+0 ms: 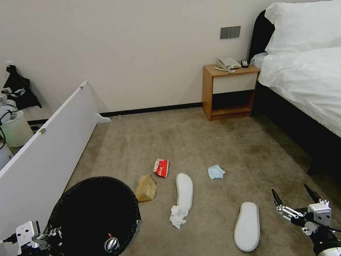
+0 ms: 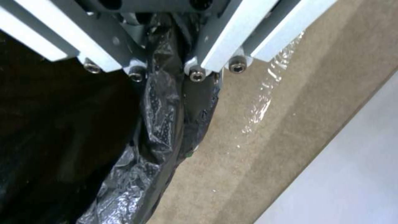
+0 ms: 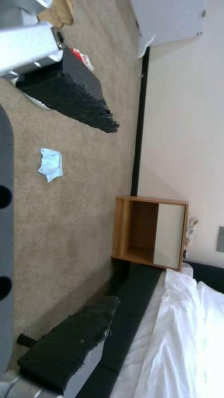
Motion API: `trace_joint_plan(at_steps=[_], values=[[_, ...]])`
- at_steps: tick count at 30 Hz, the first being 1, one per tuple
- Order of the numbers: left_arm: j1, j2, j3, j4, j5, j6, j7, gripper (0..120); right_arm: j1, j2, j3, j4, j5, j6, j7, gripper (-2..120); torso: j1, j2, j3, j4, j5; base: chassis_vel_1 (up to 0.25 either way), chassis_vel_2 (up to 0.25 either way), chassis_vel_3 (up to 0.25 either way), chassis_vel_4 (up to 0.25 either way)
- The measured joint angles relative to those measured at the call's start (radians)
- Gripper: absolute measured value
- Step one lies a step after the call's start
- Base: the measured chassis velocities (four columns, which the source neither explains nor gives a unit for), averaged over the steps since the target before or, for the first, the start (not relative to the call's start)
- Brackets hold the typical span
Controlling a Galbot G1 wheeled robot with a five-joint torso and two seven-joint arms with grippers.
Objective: Pick up the trash bin, then pick up the garbage from the floor and place it into the trash bin.
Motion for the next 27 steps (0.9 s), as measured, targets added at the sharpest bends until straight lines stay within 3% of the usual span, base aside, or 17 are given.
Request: trace_joint_plan(at_steps=[4,9,10,11,12,13,14,16,22,27], values=[[-0.003,0.000,0.003,0.002,0.000,0.000,-0.001,3,0.000,-0.002,-0.001,-0.010,0.004,0.001,0.002,100,0.000,0.000,0.000,-0.0001,0.0000,-0.061,0.104,0.074,-0.076],[-0.004,0.000,0.003,0.006,0.001,0.000,-0.001,3,0.008,-0.010,-0.010,-0.038,0.026,-0.010,0.080,100,0.000,0.000,0.000,0.0000,-0.0001,-0.020,0.005,0.012,-0.023],[-0.005,0.000,0.003,0.006,0.001,0.000,-0.002,3,0.008,-0.018,-0.007,-0.048,0.085,-0.081,0.081,100,0.000,0.000,0.000,0.0000,0.0000,0.000,0.000,0.000,0.000],[-0.005,0.000,0.003,0.006,0.001,0.000,-0.002,3,0.008,-0.018,-0.007,-0.048,0.085,-0.081,0.081,100,0.000,0.000,0.000,0.0000,0.0000,0.000,0.000,0.000,0.000],[-0.005,0.000,0.004,0.006,0.001,0.000,-0.002,3,0.006,-0.023,-0.002,-0.044,0.162,-0.177,0.072,100,0.000,0.000,0.000,0.0000,-0.0001,0.000,0.000,0.000,0.000],[-0.005,0.000,0.004,0.006,0.001,0.000,-0.002,3,0.005,-0.025,-0.001,-0.042,0.194,-0.219,0.067,100,0.000,0.000,0.000,0.0000,0.0000,0.000,0.000,0.000,0.000],[-0.005,0.000,0.004,0.006,0.001,0.000,-0.002,3,0.005,-0.025,-0.001,-0.042,0.194,-0.219,0.067,100,0.000,0.000,0.000,0.0000,0.0000,0.000,0.000,0.000,0.000],[-0.004,0.000,0.001,0.005,0.001,0.000,-0.003,3,0.005,-0.039,0.000,-0.046,0.310,-0.377,0.050,100,0.000,0.000,0.000,0.0002,-0.0001,0.000,0.000,0.000,0.000],[0.001,0.000,-0.003,0.005,0.001,0.000,-0.004,3,0.016,-0.044,0.000,-0.117,0.391,-0.472,0.026,100,0.000,0.000,0.000,0.0001,0.0000,0.000,0.000,0.000,0.000],[0.002,0.001,-0.007,0.003,0.001,0.000,-0.008,3,0.028,-0.046,-0.001,-0.203,0.402,-0.476,-0.030,100,0.000,0.000,0.000,0.0000,0.0000,0.000,0.000,0.000,0.000]])
